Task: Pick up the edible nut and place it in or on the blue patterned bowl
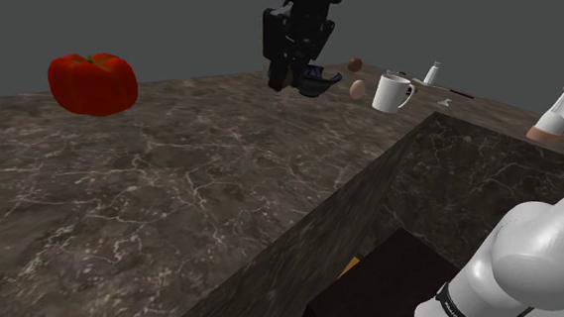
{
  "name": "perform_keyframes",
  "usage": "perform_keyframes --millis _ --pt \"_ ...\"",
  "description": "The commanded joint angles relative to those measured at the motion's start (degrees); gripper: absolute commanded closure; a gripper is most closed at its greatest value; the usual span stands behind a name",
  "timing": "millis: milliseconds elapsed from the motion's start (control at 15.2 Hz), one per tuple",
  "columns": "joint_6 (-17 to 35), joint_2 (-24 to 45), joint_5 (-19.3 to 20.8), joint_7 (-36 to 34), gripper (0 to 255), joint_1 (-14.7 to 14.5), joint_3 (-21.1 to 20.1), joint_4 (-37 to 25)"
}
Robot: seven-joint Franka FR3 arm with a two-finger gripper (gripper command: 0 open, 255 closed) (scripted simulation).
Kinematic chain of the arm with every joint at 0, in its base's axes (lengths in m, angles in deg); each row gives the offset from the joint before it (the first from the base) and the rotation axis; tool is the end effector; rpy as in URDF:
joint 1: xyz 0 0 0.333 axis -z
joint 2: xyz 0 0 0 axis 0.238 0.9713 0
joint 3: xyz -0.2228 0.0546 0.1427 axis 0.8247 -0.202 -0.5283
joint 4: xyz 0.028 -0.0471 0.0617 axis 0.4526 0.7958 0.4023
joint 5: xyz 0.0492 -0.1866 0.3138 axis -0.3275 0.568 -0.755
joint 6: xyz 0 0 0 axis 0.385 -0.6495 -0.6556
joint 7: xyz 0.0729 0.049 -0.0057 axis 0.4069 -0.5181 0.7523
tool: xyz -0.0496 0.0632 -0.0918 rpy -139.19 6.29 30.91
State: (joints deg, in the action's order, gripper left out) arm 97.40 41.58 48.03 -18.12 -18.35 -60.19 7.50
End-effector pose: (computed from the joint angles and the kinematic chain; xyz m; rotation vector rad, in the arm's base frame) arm 0.3478 0.3153 0.6330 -3.0871 -0.3873 -0.2771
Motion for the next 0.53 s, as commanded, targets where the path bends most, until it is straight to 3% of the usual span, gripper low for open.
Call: perform_keyframes --millis 0,198,462 --pt "-1.62 0.77 0.37 -0.21 255 0.13 -0.16 -2.28" --pt "-3.61 1.82 0.89 -0.53 255 0.26 -0.44 -5.2" --pt "-3.02 1.7 0.77 5.21 255 1.99 3.56 -4.35"
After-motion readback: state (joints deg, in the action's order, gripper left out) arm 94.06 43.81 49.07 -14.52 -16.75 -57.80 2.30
